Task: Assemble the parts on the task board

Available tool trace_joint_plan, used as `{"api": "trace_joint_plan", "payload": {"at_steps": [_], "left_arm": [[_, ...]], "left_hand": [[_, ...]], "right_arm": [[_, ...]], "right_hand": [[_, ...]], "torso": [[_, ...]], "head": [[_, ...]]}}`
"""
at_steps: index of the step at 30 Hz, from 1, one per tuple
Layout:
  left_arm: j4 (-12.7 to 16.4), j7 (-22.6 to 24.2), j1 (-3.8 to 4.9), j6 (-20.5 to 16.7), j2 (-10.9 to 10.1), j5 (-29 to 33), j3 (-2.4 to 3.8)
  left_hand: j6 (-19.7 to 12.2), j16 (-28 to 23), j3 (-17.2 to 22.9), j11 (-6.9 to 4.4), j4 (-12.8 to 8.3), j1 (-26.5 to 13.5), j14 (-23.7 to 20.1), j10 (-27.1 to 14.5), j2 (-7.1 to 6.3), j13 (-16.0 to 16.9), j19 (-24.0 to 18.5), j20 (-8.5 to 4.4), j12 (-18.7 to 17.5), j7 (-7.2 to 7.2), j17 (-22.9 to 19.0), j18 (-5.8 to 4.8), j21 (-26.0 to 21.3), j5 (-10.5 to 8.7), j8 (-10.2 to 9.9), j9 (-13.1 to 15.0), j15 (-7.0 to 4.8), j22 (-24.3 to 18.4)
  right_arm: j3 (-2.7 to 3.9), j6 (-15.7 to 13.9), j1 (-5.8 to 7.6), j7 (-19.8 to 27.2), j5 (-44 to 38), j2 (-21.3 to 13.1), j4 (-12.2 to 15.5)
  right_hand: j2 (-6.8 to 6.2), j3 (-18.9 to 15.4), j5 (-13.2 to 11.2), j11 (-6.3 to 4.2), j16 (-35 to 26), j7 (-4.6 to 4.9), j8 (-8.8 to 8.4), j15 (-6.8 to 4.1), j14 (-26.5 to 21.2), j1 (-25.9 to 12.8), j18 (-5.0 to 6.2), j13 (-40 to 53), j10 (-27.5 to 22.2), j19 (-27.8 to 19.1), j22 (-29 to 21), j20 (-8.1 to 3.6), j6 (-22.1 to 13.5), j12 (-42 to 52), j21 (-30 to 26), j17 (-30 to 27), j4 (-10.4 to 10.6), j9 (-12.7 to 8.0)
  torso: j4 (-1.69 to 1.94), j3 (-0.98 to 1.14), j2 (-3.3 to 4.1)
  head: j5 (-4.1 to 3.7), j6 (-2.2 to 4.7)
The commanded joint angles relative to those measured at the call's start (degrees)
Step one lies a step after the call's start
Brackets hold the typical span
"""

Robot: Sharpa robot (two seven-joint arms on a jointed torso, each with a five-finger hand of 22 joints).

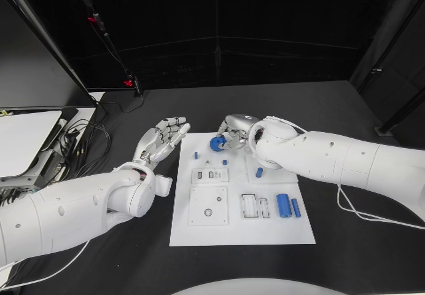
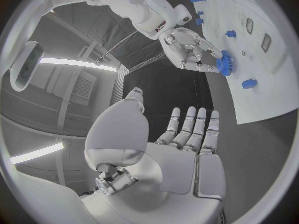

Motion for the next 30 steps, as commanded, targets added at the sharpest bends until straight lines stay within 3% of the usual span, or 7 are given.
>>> {"api": "trace_joint_plan", "payload": {"at_steps": [1, 16, 30], "left_arm": [[0.01, 14.84, 0.08, 0.38, 0.08, -0.32, 0.04], [-0.08, 14.78, 0.08, 0.35, 0.08, -0.32, 0.00], [-0.13, 14.69, 0.08, 0.32, 0.06, -0.32, -0.01]], "left_hand": [[0.07, 0.34, 0.37, 0.05, 0.05, -0.03, -0.12, -0.34, 0.43, -0.08, -0.37, 0.10, 0.26, 9.48, -0.09, 0.93, 0.29, 0.27, 0.19, -0.08, 0.46, 0.09], [0.07, 0.36, 0.39, 0.05, 0.04, 0.01, -0.13, -0.35, 0.52, -0.08, -0.37, 0.10, 0.28, 9.48, -0.09, 0.93, 0.31, 0.29, 0.20, -0.11, 0.47, 0.11], [0.06, 0.39, 0.42, 0.05, 0.03, 0.08, -0.13, -0.37, 0.65, -0.09, -0.39, 0.11, 0.32, 9.48, -0.09, 0.94, 0.35, 0.32, 0.23, -0.17, 0.47, 0.12]], "right_arm": [[-0.28, -0.06, -0.35, -0.15, -0.39, -0.22, -0.03], [-0.27, -0.45, -0.38, -0.36, -0.22, -0.97, 0.62], [-0.27, 0.93, -0.38, -1.07, -0.15, -0.76, 0.55]], "right_hand": [[-0.15, -0.47, 0.18, 0.40, 0.14, 0.20, 0.04, 0.15, 5.96, -0.47, -0.43, 15.08, 6.06, 5.86, 15.09, -0.15, 0.44, 0.15, 0.19, 15.06, 0.05, 0.21], [-0.16, -0.50, 0.16, 0.45, 0.14, 0.28, 0.07, 0.18, 5.96, -0.53, -0.43, 15.08, 6.06, 5.86, 15.09, -0.13, 0.58, 0.15, 0.19, 15.06, 0.07, 0.24], [-0.27, -0.63, 0.08, 0.63, 0.14, 0.44, -0.32, 0.31, 5.96, -0.69, -0.43, 15.08, 6.06, 5.86, 15.09, -0.03, 0.23, 0.15, 0.19, 15.06, 0.08, 0.14]], "torso": [[0.01, 0.02, 0.02], [0.00, 0.02, 0.01], [0.03, 0.02, 0.03]], "head": [[-0.03, 0.06], [-0.08, -0.04], [-0.32, 0.04]]}}
